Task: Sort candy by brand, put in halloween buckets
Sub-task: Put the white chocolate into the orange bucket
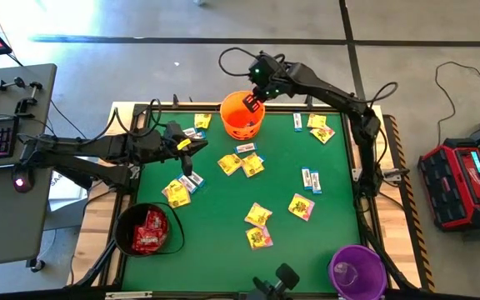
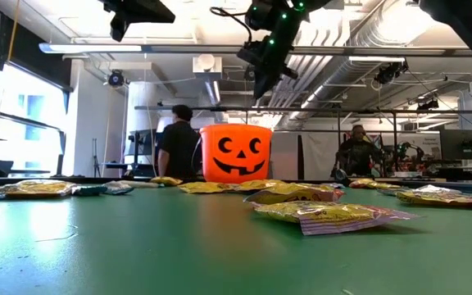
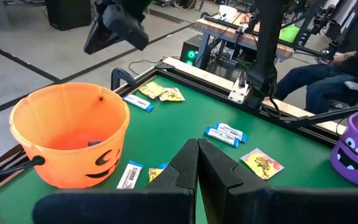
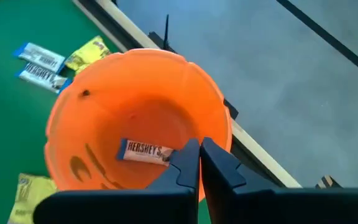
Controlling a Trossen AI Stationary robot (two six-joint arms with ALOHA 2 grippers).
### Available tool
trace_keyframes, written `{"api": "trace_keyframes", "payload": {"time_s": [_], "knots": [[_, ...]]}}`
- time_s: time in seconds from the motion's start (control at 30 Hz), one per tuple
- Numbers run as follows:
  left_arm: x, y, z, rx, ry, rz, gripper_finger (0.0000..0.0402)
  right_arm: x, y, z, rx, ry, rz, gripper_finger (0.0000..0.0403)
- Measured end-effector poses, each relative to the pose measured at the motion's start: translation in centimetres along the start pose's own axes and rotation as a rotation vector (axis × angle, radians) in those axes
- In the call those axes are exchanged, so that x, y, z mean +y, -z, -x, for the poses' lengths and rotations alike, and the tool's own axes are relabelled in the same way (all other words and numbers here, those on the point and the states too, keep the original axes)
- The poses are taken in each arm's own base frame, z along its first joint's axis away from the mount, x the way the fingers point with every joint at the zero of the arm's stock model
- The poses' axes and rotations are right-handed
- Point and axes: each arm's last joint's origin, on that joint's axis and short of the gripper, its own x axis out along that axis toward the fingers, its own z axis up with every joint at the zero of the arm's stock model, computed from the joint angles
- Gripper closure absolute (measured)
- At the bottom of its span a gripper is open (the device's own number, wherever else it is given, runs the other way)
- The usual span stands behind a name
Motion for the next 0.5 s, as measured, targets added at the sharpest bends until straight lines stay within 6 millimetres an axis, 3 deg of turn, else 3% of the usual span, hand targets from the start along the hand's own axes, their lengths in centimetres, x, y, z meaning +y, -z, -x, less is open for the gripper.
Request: {"api": "trace_keyframes", "payload": {"time_s": [0.23,0.37,0.5], "knots": [[0.0,0.0,0.0,0.003,-0.001,0.000,0.0401,0.1,2.5,-1.2,0.023,0.003,-0.048,0.0403],[0.0,0.1,0.0,0.005,-0.002,0.008,0.0402,0.0,4.8,-0.3,-0.020,-0.005,-0.111,0.0403],[0.0,0.1,0.0,0.006,-0.002,0.010,0.0401,-0.4,7.8,2.0,-0.070,0.002,-0.191,0.0403]]}}
